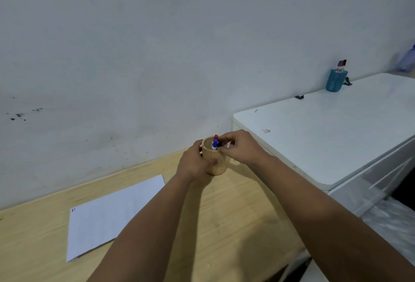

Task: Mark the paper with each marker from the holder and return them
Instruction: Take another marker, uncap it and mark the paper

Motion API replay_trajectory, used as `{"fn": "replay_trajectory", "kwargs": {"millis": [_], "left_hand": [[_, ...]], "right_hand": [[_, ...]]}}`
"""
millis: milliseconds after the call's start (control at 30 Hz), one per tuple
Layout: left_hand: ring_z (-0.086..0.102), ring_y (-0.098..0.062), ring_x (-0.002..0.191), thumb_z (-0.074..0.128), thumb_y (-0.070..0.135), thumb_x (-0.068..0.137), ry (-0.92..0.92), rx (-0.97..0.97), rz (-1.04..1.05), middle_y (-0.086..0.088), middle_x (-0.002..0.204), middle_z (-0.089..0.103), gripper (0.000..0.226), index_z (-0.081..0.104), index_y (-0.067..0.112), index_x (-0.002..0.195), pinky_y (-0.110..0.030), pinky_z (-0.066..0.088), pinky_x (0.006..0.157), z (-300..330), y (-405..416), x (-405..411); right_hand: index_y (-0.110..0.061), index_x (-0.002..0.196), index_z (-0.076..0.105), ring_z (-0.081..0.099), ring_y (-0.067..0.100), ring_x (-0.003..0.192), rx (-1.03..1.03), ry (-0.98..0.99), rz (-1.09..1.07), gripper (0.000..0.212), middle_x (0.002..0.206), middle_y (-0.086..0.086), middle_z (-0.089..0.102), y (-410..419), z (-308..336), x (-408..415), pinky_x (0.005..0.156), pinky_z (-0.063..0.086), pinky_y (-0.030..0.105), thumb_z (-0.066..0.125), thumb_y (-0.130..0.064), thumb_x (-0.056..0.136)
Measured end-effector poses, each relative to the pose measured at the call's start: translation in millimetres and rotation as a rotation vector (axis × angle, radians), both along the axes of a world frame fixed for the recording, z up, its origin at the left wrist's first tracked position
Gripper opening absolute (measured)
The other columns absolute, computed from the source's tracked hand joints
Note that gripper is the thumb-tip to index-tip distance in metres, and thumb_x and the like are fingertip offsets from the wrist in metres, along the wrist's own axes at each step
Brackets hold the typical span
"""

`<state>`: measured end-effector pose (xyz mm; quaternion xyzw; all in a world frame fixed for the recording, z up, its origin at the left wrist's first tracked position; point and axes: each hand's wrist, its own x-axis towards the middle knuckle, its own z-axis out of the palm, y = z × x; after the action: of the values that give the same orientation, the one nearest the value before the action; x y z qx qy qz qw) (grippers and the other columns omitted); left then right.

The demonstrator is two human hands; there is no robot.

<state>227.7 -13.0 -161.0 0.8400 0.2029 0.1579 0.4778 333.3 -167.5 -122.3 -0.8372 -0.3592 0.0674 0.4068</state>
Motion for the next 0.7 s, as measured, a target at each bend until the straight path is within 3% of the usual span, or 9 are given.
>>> {"fn": "replay_trajectory", "kwargs": {"millis": [167,233,333,433,567,633,700], "left_hand": [[0.065,-0.017,0.112,0.089,0.030,0.072,0.044,0.021,-0.016,0.010,0.121,0.070,0.073,0.056,0.031,0.137,-0.042,0.055,0.096,2.2,-0.1,-1.3],[0.064,-0.019,0.118,0.088,0.030,0.072,0.070,0.041,-0.041,0.008,0.127,0.068,0.079,0.052,0.031,0.142,-0.043,0.054,0.098,4.2,1.0,-5.0],[0.056,-0.024,0.131,0.079,0.025,0.081,0.136,0.076,-0.043,-0.002,0.149,0.054,0.090,0.033,0.027,0.158,-0.038,0.049,0.100,15.0,2.9,-16.7],[0.058,-0.024,0.127,0.064,0.027,0.092,0.089,0.130,0.022,-0.005,0.150,0.053,0.070,0.036,0.029,0.156,-0.041,0.049,0.105,38.0,7.8,-38.3],[0.065,-0.019,0.113,0.047,0.045,0.102,-0.092,0.155,0.162,-0.001,0.129,0.069,0.039,0.063,0.023,0.130,-0.044,0.053,0.100,76.7,21.8,-79.8],[0.069,-0.020,0.097,0.041,0.061,0.099,-0.181,0.123,0.237,0.000,0.107,0.074,0.052,0.069,0.018,0.106,-0.046,0.055,0.093,94.6,31.0,-106.3],[0.071,-0.022,0.082,0.037,0.072,0.096,-0.229,0.102,0.289,0.000,0.085,0.075,0.066,0.070,0.016,0.086,-0.042,0.057,0.082,106.4,42.0,-135.0]], "right_hand": [[-0.018,0.091,0.084,0.057,-0.004,0.057,0.142,0.061,-0.107,0.005,0.064,-0.022,0.070,5.4,4.4,-4.1,0.064,0.044,0.021,0.083,-0.023,0.089],[-0.019,0.091,0.080,0.066,0.001,0.068,0.291,0.033,-0.206,0.005,0.073,-0.016,0.074,6.1,18.5,-5.0,0.071,0.048,0.021,0.081,-0.023,0.092],[-0.016,0.097,0.076,0.075,0.012,0.079,0.515,0.040,-0.234,0.008,0.085,0.000,0.082,7.3,51.6,-8.7,0.076,0.054,0.018,0.073,-0.023,0.099],[-0.019,0.114,0.077,0.069,0.010,0.072,0.600,0.066,-0.138,0.015,0.083,-0.003,0.074,16.4,82.4,-23.5,0.072,0.055,0.020,0.067,-0.026,0.105],[-0.011,0.132,0.074,0.057,0.013,0.065,0.438,0.283,0.039,0.028,0.085,0.002,0.063,36.8,100.5,-67.7,0.057,0.049,0.019,0.063,-0.014,0.107],[-0.006,0.122,0.077,0.060,0.013,0.068,0.308,0.325,0.140,0.022,0.083,0.002,0.065,47.7,99.5,-92.8,0.060,0.049,0.021,0.068,-0.008,0.102],[-0.008,0.111,0.081,0.062,0.013,0.068,0.214,0.346,0.244,0.015,0.083,0.000,0.071,60.0,95.4,-118.8,0.061,0.049,0.027,0.075,-0.014,0.099]]}}
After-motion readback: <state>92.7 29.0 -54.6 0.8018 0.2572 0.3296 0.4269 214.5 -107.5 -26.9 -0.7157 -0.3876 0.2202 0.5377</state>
